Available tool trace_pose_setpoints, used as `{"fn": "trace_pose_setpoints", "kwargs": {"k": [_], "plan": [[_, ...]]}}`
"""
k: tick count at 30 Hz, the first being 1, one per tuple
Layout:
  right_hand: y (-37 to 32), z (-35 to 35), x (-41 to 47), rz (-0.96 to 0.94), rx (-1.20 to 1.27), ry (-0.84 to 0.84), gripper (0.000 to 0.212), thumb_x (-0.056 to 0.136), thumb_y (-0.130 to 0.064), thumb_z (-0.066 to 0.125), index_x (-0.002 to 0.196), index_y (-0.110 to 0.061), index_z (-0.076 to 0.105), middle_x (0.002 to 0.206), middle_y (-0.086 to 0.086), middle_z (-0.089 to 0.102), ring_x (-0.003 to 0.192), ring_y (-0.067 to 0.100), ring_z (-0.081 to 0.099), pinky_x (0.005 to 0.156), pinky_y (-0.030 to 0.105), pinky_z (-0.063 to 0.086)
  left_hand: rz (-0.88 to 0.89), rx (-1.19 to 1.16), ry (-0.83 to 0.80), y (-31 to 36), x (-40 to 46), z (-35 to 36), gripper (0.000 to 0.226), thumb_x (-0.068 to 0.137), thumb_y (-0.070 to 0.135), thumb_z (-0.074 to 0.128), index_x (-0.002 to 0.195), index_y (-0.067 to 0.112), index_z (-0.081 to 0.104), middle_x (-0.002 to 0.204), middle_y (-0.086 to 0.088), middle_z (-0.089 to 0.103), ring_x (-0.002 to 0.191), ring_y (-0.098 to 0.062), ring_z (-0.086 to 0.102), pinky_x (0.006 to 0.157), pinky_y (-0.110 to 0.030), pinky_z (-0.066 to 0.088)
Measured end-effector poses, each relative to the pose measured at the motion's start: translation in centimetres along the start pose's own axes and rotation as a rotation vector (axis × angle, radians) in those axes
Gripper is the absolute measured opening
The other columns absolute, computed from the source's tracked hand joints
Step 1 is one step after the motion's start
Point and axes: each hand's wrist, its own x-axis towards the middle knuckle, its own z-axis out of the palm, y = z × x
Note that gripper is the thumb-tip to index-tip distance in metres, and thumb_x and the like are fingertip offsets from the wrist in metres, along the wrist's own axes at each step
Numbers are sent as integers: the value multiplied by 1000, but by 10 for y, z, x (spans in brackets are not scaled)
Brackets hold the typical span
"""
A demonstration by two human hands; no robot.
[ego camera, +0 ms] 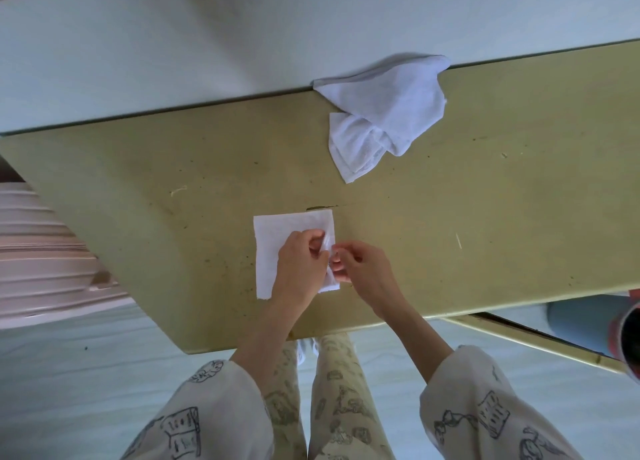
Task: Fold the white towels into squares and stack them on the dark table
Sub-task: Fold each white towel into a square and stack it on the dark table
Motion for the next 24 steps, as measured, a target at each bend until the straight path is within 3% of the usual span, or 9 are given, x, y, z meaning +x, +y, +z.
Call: {"fn": "trace_pose_setpoints", "kwargs": {"k": [6,10,14,19,24], "plan": [[0,3,1,10,-54,27,13,88,-14,54,88,-16,67,87,5,71,85,23,68,84,46,54,58,-7,-2,-3,-7,-5,29,93,6,43,115,14,60,104,2,53,93,-10,52,81,-12,39],[-6,6,3,14,-139,46,8,85,-22,63,90,-16,64,88,1,69,84,22,67,84,41,54,185,3,119,-13,-17,-20,31,92,-2,45,116,10,60,101,1,57,86,-8,55,73,1,38],[-9,7,4,6,-228,58,8,85,-14,58,89,-12,64,89,2,67,84,24,67,83,42,55,280,43,222,-32,-22,-39,32,91,-4,45,114,10,61,100,2,58,82,-4,52,70,1,37],[-13,8,4,-25,-294,66,8,84,-11,53,78,-15,56,76,-7,58,82,27,65,80,43,55,326,95,211,-50,-18,-47,32,93,0,42,117,11,60,115,0,55,96,-8,51,83,-19,43],[-11,10,4,-49,-340,97,6,84,-10,50,81,-13,54,79,-2,58,79,27,63,66,31,48,406,262,80,-62,-10,-45,37,92,3,44,128,12,52,132,1,45,117,-11,43,85,-30,49]]}}
